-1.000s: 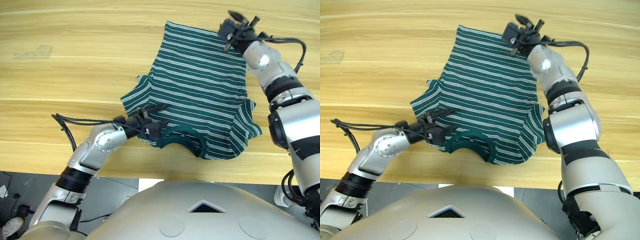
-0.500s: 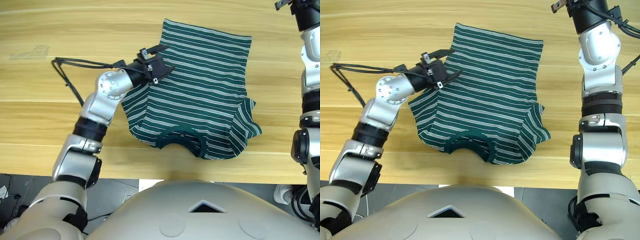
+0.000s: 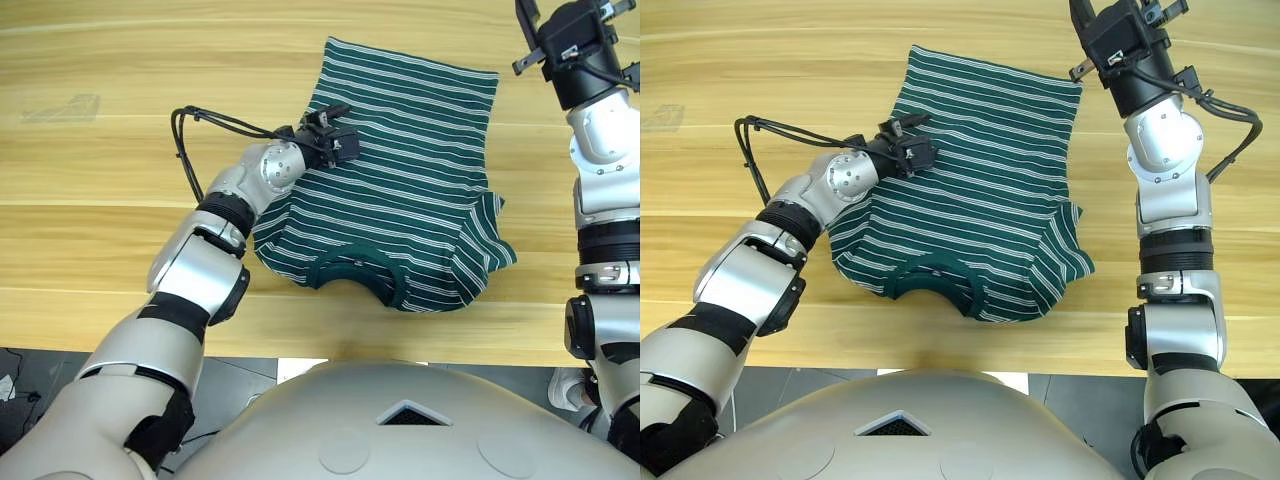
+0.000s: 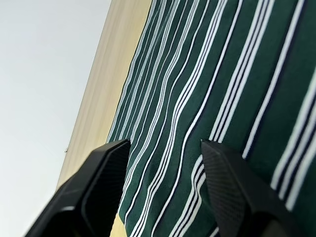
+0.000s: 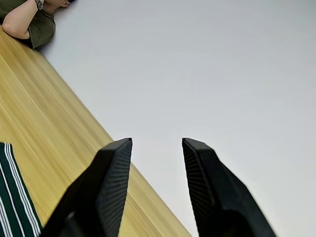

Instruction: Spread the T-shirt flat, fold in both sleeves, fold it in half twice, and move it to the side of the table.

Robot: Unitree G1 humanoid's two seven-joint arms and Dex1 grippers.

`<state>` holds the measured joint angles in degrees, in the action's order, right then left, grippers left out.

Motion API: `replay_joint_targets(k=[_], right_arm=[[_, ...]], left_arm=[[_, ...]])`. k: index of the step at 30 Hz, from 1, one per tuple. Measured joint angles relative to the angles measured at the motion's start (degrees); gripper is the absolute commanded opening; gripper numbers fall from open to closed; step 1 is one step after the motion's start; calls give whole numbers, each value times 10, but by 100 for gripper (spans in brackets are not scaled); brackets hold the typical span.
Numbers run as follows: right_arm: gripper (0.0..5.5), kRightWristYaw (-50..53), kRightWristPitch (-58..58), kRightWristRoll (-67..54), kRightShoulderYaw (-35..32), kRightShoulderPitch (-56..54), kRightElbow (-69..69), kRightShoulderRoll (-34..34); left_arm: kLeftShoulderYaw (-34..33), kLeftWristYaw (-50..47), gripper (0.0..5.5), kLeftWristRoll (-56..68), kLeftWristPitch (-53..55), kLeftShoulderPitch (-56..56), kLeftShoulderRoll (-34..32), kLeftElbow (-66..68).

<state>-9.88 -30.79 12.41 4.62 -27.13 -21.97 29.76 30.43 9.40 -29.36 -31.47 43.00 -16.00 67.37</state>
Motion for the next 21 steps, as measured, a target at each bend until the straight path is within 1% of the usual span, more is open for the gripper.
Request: replay_joint_targets(k=[4, 7, 11, 16, 21], right_arm=[[187, 0, 3, 2, 0, 2, 6, -1], [187, 0, 8, 2, 0, 4, 10, -3], [187, 0, 10, 2, 0, 6, 15, -5], [187, 0, 13, 2, 0, 6, 17, -6], [187, 0, 13, 2, 0, 6, 17, -10]], left_arm=[[-23, -11, 264, 4, -13, -30, -54, -15], [-37, -13, 264, 19, -23, -75, -80, -65], [-44, -14, 264, 25, -6, -135, -89, -155], [-47, -9, 264, 27, 26, -196, -80, -257], [-48, 0, 264, 26, 48, -221, -77, -308]])
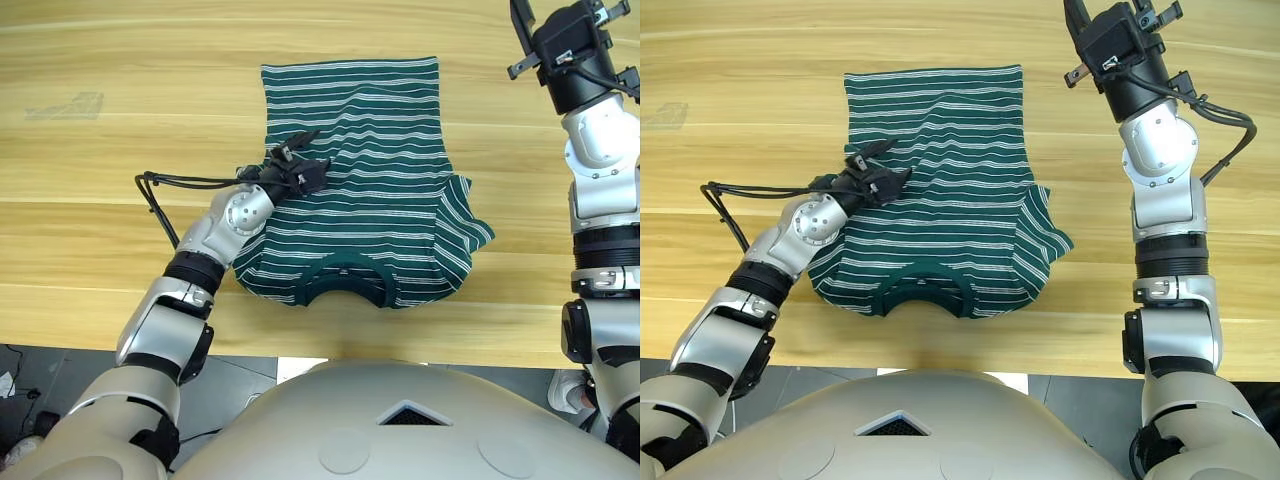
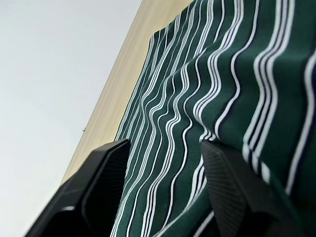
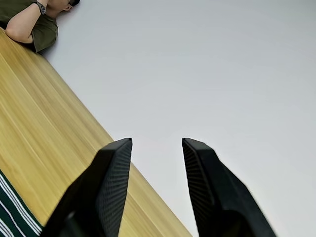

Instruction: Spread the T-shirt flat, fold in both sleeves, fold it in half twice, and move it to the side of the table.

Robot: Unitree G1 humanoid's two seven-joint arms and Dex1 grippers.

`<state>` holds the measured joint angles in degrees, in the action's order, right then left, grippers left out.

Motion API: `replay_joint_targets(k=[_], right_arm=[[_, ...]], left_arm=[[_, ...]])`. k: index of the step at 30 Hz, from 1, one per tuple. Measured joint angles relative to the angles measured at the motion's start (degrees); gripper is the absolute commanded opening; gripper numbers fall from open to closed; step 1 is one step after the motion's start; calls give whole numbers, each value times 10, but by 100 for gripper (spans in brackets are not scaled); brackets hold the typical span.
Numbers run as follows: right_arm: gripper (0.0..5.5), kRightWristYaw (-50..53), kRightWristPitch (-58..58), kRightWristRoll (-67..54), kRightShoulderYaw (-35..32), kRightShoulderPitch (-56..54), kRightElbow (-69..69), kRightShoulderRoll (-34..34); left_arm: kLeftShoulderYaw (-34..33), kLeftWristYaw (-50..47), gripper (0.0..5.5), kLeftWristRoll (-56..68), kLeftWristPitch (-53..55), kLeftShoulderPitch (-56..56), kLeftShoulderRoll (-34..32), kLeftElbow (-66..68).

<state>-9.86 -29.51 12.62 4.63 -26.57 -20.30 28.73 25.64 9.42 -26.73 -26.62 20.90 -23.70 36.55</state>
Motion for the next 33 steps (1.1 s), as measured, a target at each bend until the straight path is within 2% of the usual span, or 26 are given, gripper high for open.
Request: replay_joint_targets(k=[4, 11, 16, 21, 25, 29, 33], right_arm=[[187, 0, 0, 0, -1, 0, -1, 0], [187, 0, -1, 0, -9, 13, -4, 1], [187, 1, 0, 0, -16, 22, 2, -1], [187, -1, 5, -4, -34, 48, 25, 6], [187, -5, 16, -13, -64, 68, 55, 24], [187, -16, 39, -30, -100, 97, 104, 48], [187, -22, 59, -30, -107, 106, 136, 49]], left_arm=[[-37, -1, 264, 3, 24, -34, -19, -54], [-229, -17, 264, 93, 83, -119, -74, -337], [-295, 1, 264, 141, 143, -229, -71, -491], [-386, 8, 264, 375, 251, -382, 19, -664], [-422, -29, 264, 602, 316, -510, 121, -737], [-424, -101, 264, 792, 394, -609, 224, -724], [-428, -127, 264, 854, 427, -598, 242, -680]])
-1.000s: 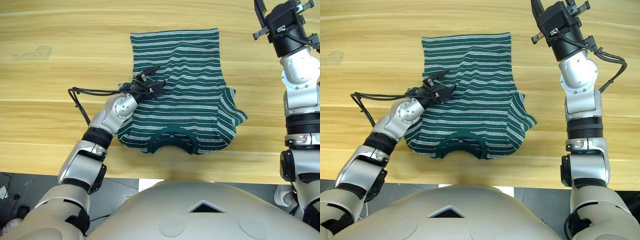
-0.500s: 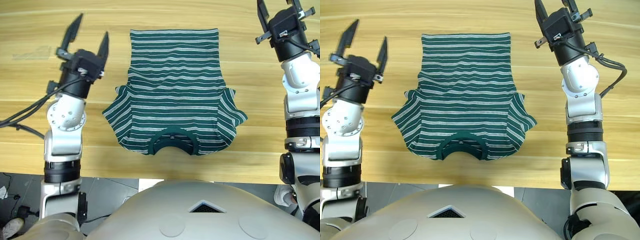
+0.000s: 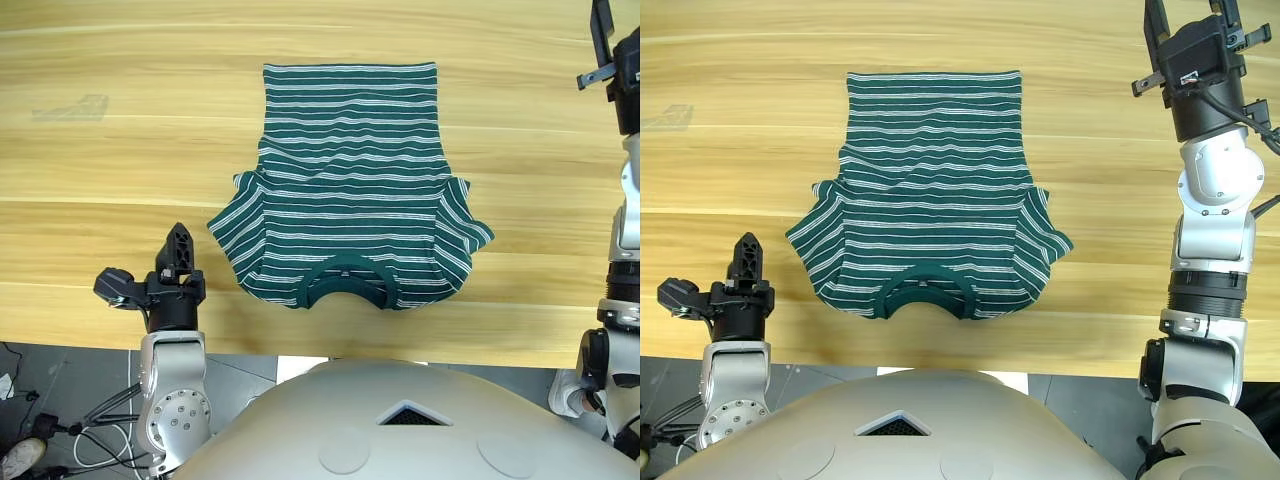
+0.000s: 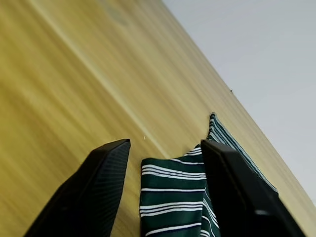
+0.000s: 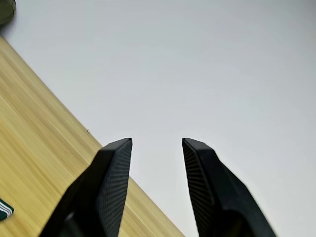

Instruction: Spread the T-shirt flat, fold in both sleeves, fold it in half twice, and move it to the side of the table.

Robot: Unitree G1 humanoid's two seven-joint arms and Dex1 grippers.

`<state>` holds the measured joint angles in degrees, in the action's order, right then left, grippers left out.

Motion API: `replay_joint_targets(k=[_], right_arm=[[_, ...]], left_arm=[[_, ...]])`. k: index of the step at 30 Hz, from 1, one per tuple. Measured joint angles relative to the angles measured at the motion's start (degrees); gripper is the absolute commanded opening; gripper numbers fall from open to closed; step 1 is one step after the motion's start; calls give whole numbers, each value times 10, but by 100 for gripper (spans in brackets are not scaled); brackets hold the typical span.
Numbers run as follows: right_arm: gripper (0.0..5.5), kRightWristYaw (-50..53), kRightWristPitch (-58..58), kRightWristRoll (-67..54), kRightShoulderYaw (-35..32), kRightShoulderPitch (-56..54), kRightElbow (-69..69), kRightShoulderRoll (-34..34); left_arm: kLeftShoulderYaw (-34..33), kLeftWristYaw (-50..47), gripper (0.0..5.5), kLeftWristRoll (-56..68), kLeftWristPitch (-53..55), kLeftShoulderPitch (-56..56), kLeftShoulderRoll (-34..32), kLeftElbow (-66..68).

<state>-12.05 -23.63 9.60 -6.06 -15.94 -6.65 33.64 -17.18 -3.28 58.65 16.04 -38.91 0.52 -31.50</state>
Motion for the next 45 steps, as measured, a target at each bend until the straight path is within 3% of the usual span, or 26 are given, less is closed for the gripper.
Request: replay_joint_targets(k=[8, 25, 41, 45], right_arm=[[187, -7, 31, 0, 0, 2, 36, -3], [187, -8, 42, 2, 12, 0, 47, -7], [187, 6, 0, 3, 11, 2, -12, -7], [187, 7, -12, 3, 11, 3, -23, -7]], left_arm=[[16, 15, 264, -27, 55, 31, -23, 61], [19, 50, 264, -113, 66, 96, -55, 111], [6, 50, 2, -152, 65, 110, -50, 135], [4, 50, 2, -159, 64, 116, -46, 140]])
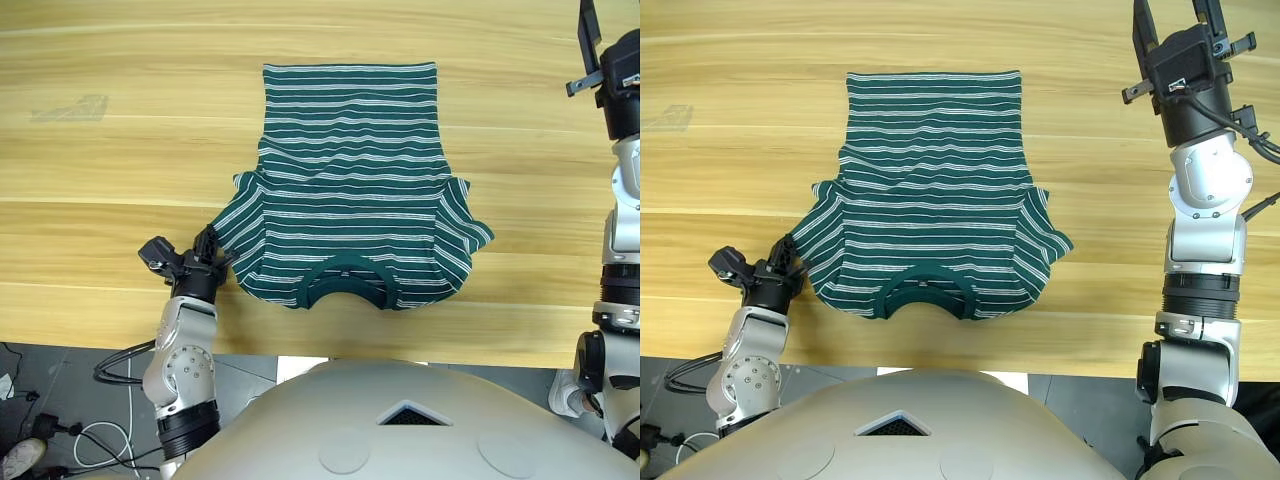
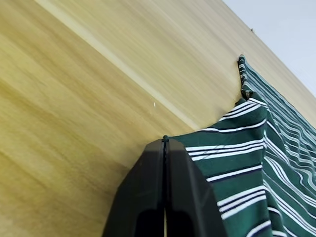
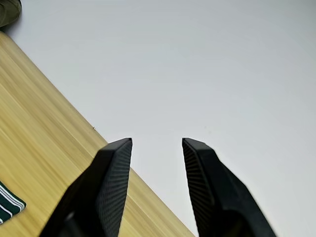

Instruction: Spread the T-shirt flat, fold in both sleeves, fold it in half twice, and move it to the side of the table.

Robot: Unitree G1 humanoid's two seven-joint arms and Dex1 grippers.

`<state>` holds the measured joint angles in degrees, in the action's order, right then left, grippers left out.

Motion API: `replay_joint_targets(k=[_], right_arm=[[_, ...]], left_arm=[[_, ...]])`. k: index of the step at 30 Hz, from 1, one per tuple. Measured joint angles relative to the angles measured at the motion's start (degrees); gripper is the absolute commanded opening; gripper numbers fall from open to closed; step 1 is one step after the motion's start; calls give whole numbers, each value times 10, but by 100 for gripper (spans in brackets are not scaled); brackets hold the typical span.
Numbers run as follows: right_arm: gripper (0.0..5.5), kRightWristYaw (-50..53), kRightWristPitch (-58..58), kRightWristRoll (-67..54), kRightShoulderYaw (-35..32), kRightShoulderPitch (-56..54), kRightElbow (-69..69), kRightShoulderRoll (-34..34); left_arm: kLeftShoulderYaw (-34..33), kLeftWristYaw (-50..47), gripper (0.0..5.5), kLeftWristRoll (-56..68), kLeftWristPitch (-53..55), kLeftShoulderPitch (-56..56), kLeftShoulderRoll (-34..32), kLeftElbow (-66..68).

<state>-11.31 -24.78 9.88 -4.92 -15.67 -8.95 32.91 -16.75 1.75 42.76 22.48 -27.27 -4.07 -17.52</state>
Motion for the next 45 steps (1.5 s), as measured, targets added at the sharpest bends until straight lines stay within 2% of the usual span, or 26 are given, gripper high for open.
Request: replay_joint_targets(k=[10, 18, 25, 31, 37, 45], right_arm=[[187, 1, -8, 4, 1, 0, -12, 0], [187, 1, -8, 5, 6, 0, -12, -4], [187, 1, -7, 5, 8, 0, -12, -7], [187, 2, -6, 5, 8, 0, -12, -8], [187, 2, -6, 5, 8, 0, -12, -8], [187, 2, -3, 5, 8, 3, -10, -8]], left_arm=[[0, 6, 2, -33, -24, -1, 10, 1], [41, 13, 2, -146, -76, -16, -4, -122], [69, 43, 2, -184, -77, -20, -18, -127], [154, 107, 2, -265, -89, -24, -77, -150], [174, 134, 2, -270, -87, -3, -96, -188], [248, 163, 2, -309, -50, 14, -131, -187]])
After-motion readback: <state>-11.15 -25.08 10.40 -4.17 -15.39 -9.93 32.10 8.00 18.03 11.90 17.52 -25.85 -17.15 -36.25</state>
